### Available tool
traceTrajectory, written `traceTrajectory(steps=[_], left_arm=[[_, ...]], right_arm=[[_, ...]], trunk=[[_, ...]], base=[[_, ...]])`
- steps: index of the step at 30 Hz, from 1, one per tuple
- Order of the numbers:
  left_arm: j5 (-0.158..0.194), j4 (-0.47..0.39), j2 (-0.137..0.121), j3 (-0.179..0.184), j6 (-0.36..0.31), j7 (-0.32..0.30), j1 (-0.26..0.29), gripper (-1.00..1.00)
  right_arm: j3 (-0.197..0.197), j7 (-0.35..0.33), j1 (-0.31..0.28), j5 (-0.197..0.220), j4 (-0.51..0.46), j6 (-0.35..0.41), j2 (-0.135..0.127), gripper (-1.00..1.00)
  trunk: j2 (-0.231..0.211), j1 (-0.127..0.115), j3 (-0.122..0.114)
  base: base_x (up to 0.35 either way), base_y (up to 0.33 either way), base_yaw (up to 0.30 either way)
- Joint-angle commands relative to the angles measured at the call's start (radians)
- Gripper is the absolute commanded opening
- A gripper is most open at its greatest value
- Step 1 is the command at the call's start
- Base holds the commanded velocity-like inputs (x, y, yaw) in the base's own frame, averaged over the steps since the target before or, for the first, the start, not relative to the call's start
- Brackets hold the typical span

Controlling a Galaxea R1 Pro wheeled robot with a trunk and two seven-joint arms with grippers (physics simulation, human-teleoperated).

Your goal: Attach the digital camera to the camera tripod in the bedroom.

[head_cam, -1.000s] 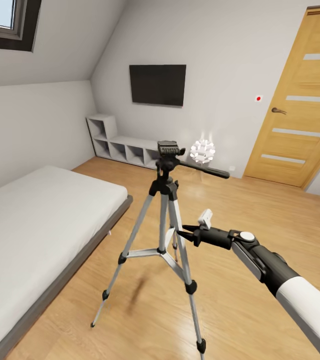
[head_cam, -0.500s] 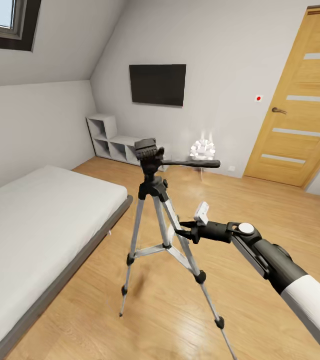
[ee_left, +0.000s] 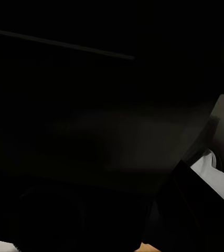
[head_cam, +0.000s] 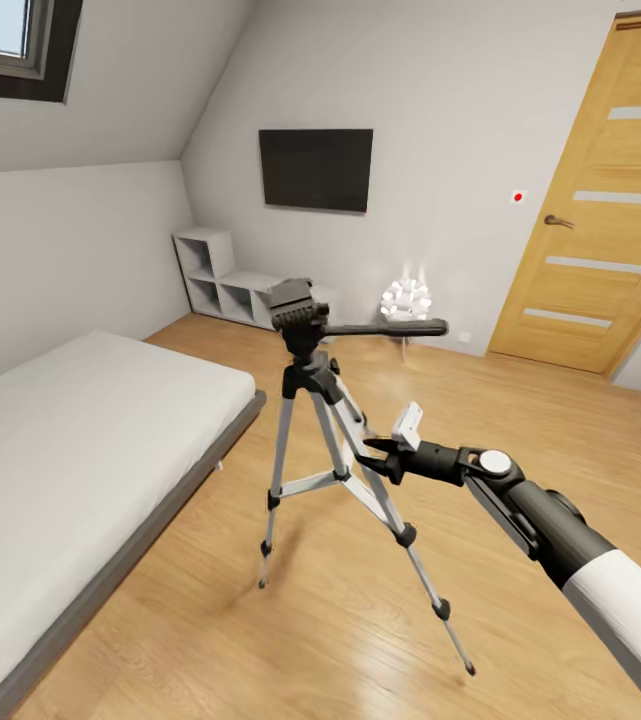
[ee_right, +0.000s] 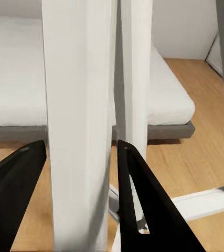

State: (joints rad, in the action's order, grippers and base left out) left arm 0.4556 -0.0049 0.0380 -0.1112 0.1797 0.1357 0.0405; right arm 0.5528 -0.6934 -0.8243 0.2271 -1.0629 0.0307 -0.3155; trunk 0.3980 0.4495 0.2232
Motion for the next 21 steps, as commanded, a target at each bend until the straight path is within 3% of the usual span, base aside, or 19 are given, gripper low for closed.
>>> traceTrajectory(steps=[1, 16, 19, 21], left_arm=[[-0.006, 0.000, 0.000, -0.008, 0.003, 0.000, 0.001, -1.00], [-0.006, 0.000, 0.000, -0.008, 0.003, 0.001, 0.001, -1.00], [-0.006, 0.000, 0.000, -0.008, 0.003, 0.001, 0.001, -1.00], [-0.006, 0.000, 0.000, -0.008, 0.003, 0.001, 0.001, -1.00]], right_arm=[[0.003, -0.002, -0.001, 0.029, 0.004, 0.002, 0.000, -1.00], [0.003, -0.013, -0.001, 0.053, 0.096, -0.024, 0.001, -1.00], [0.002, -0.027, -0.001, 0.131, 0.098, -0.014, 0.000, -1.00], [0.002, -0.037, -0.001, 0.155, 0.098, 0.001, 0.000, -1.00]], trunk=[[0.002, 0.000, 0.002], [0.002, 0.000, 0.002], [0.002, 0.000, 0.002], [0.002, 0.000, 0.002]], base=[[0.000, 0.000, 0.000], [0.000, 0.000, 0.000], [0.000, 0.000, 0.000], [0.000, 0.000, 0.000]])
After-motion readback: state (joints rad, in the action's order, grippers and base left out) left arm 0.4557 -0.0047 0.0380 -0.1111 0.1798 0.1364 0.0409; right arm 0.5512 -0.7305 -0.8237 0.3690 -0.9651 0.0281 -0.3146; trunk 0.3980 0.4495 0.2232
